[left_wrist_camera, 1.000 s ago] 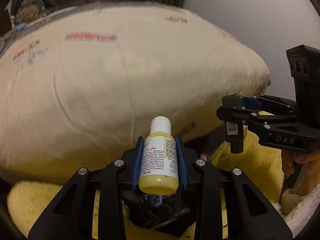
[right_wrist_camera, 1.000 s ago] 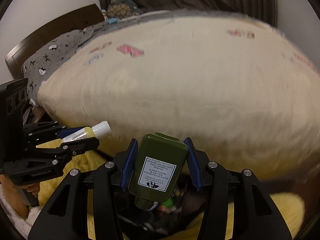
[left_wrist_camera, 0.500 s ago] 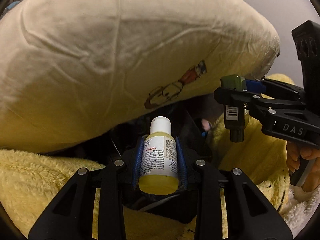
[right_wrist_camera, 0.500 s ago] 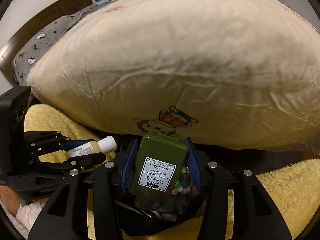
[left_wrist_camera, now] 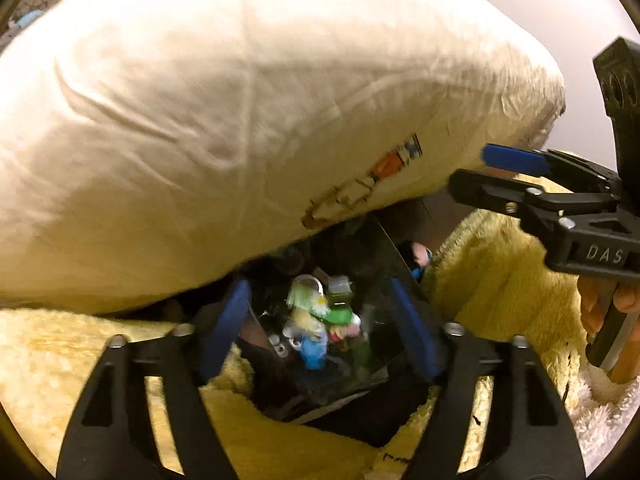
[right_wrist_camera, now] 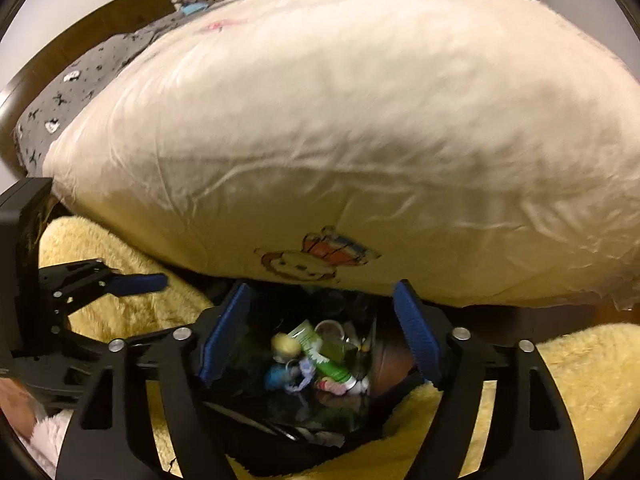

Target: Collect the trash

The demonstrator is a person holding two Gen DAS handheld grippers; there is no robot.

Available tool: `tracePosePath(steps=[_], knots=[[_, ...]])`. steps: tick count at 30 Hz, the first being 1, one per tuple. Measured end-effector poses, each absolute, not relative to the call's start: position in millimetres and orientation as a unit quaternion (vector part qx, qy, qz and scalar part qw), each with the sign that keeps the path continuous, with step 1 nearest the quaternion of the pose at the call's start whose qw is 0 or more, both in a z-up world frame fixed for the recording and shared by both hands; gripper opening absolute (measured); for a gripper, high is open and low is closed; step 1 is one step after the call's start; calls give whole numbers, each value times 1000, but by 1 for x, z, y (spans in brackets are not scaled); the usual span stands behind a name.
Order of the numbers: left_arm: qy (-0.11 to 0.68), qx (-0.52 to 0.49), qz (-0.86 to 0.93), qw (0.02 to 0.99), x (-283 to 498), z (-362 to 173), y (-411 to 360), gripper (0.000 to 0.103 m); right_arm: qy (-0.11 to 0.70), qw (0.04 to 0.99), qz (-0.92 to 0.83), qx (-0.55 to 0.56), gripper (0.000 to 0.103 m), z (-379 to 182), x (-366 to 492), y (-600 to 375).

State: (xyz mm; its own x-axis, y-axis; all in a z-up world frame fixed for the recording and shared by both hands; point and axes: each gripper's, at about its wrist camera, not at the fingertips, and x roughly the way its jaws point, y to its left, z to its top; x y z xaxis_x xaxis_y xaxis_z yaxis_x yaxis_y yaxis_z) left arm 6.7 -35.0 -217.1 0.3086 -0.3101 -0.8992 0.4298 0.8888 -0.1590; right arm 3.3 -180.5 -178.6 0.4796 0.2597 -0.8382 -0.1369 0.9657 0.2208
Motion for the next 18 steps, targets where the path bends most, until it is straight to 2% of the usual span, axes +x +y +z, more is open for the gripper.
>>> tracePosePath(steps=[4, 5, 18], knots=[[506, 59, -205, 835, 4, -187, -23, 93, 457, 883, 85, 65, 96, -152, -3, -193], [495, 57, -200, 844, 2, -177, -20, 95, 445, 890, 79, 67, 97, -144, -6, -197], [327, 47, -124, 936, -15, -52, -4, 95, 305, 951, 31, 34, 99, -47, -29, -196]])
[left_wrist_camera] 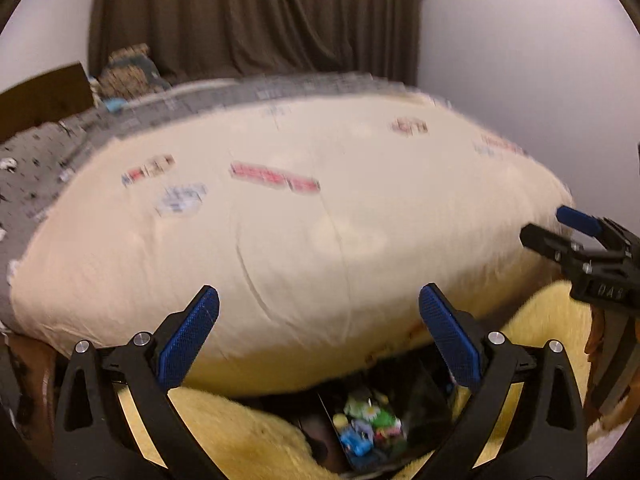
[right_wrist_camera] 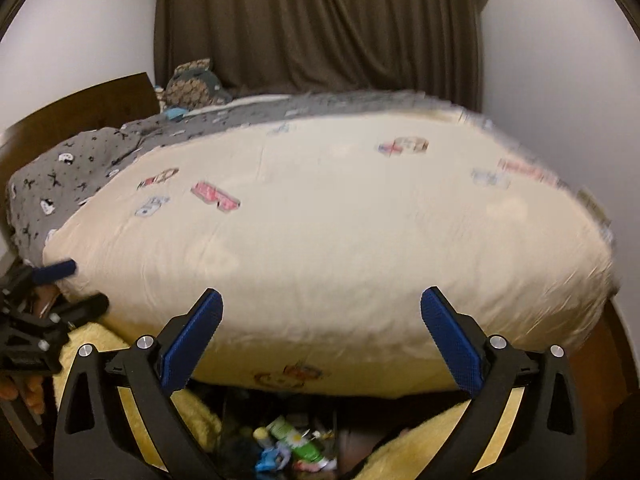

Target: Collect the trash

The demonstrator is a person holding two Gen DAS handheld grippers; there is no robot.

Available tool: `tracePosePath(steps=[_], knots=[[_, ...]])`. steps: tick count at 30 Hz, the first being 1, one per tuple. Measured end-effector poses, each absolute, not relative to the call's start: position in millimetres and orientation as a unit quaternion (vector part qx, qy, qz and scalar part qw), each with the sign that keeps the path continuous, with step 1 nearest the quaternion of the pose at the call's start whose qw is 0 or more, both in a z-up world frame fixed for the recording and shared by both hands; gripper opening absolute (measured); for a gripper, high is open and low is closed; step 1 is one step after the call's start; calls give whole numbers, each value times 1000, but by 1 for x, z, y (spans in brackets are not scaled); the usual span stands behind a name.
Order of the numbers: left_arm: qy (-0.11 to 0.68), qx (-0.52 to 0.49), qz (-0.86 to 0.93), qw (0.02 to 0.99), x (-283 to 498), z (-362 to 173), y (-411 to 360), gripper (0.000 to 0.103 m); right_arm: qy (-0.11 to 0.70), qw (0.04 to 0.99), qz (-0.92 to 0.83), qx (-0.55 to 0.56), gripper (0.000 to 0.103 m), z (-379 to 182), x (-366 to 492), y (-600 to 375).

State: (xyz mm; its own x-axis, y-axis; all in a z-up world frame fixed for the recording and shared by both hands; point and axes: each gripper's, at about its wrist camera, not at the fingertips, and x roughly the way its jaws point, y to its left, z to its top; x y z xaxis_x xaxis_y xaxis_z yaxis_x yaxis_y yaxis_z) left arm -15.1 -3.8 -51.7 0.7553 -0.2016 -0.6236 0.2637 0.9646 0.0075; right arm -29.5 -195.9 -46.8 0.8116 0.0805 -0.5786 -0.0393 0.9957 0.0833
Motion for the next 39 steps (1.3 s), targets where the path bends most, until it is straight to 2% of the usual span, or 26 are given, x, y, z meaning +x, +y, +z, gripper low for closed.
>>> tracePosePath(steps=[12, 39], knots=[[225, 25, -90, 970, -40, -3, -3, 95, 239, 971, -12, 26, 99, 3, -46, -197], [210, 20, -93, 973, -47, 6, 1, 95, 220, 975, -27, 13, 99, 18, -55, -185]])
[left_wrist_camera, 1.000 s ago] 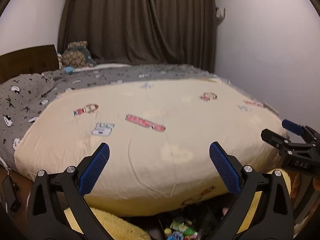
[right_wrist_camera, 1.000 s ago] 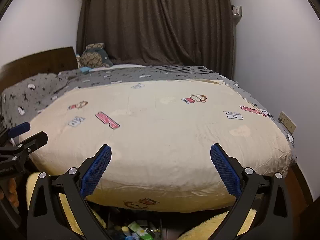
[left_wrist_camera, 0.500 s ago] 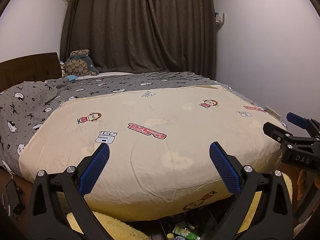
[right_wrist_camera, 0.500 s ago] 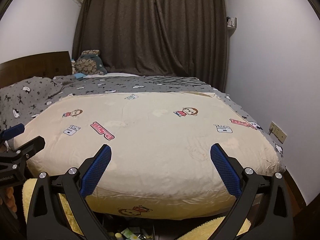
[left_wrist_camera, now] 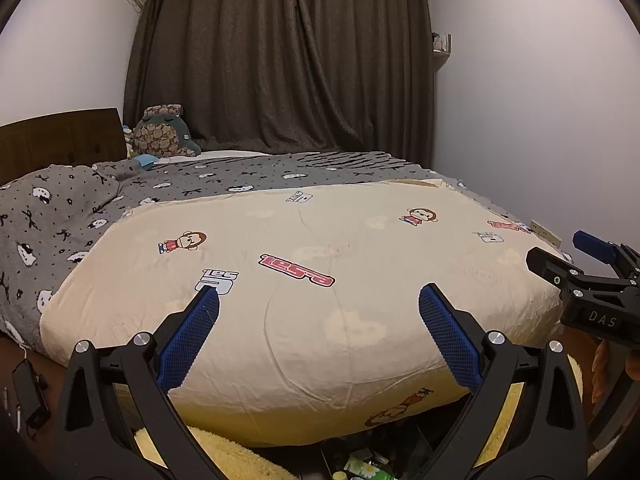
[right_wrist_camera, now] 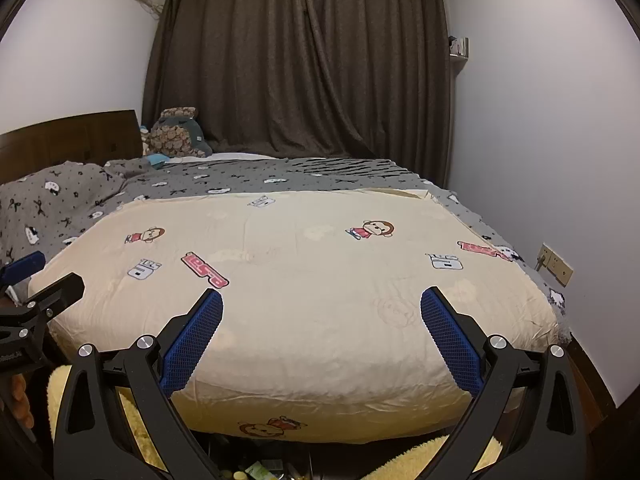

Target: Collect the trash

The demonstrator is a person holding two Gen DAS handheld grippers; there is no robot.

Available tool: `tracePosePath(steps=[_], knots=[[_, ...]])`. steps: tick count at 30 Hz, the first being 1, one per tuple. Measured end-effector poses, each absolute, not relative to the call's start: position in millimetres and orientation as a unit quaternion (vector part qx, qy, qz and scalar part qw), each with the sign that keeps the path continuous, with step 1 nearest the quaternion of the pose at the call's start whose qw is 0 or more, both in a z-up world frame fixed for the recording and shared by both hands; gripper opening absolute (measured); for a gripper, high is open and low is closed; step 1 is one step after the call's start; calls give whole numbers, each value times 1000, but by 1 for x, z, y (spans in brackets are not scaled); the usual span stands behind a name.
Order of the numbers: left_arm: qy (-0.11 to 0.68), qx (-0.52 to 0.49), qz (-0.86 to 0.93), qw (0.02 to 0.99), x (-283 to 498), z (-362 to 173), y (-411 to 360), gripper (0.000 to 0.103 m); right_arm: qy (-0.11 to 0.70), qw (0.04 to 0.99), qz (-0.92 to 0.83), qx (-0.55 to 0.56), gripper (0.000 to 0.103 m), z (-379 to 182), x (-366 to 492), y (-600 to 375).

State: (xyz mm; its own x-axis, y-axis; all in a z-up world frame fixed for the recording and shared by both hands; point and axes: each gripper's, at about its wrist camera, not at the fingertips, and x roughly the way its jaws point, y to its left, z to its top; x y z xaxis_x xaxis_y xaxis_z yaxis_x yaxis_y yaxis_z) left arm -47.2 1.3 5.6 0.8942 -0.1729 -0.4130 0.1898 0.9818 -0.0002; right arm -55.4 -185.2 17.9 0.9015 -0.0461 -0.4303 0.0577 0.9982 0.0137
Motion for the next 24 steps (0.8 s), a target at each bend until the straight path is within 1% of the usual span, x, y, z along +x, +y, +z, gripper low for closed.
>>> tracePosePath(steps=[24], knots=[[199, 22, -97, 975, -50, 14, 3, 95, 215, 976, -28, 15, 99, 24, -58, -181]])
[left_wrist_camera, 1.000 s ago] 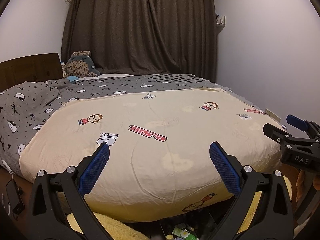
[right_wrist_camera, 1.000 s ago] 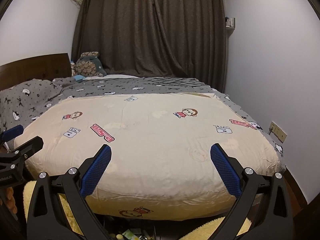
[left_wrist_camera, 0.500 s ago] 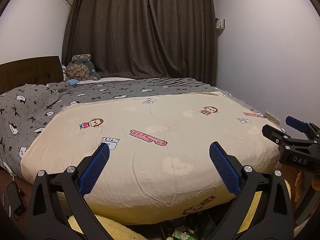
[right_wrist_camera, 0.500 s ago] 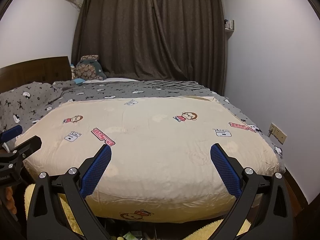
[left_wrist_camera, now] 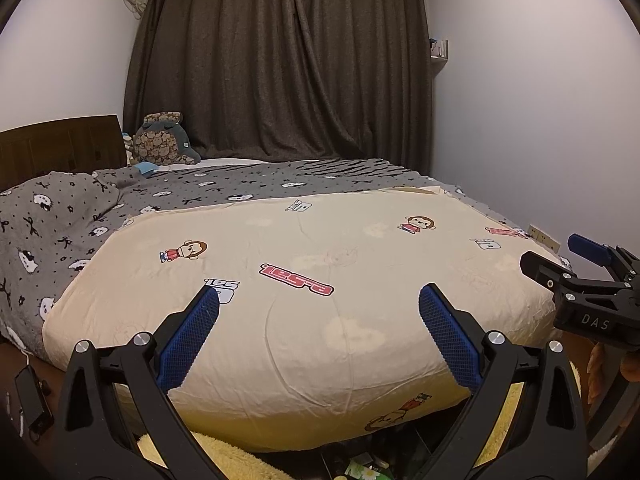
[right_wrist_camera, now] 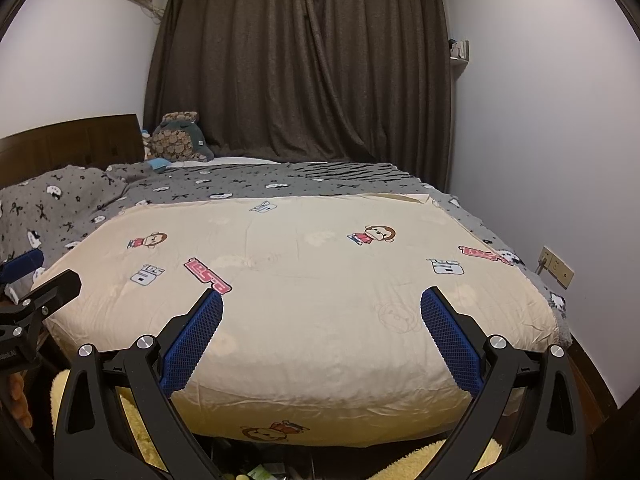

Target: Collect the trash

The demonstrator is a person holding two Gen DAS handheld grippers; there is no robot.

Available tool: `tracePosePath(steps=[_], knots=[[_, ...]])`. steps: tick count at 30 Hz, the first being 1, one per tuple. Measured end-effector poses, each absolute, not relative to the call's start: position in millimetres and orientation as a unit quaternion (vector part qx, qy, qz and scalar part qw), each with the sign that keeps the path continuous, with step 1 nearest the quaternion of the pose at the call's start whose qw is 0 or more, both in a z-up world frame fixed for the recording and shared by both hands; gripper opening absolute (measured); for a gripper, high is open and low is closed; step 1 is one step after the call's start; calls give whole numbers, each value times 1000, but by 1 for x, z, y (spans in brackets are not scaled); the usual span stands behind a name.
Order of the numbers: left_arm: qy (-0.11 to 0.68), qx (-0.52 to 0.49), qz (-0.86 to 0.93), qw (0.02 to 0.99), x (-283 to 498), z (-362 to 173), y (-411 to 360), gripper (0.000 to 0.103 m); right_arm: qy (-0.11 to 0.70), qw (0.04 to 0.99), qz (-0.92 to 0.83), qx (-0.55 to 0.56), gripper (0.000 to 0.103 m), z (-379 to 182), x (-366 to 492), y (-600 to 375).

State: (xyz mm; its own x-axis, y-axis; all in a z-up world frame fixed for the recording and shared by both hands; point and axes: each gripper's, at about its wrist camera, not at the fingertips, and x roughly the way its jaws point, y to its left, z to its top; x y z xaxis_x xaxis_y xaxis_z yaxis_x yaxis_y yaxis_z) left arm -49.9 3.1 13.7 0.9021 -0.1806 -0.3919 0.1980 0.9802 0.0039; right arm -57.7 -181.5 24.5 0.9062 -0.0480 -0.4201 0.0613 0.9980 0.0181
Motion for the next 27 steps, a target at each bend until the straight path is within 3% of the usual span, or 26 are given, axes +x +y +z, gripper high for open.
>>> tracePosePath(steps=[27], knots=[[203, 21, -84, 975, -51, 15, 6, 95, 214, 976, -26, 23, 99, 23, -61, -183]])
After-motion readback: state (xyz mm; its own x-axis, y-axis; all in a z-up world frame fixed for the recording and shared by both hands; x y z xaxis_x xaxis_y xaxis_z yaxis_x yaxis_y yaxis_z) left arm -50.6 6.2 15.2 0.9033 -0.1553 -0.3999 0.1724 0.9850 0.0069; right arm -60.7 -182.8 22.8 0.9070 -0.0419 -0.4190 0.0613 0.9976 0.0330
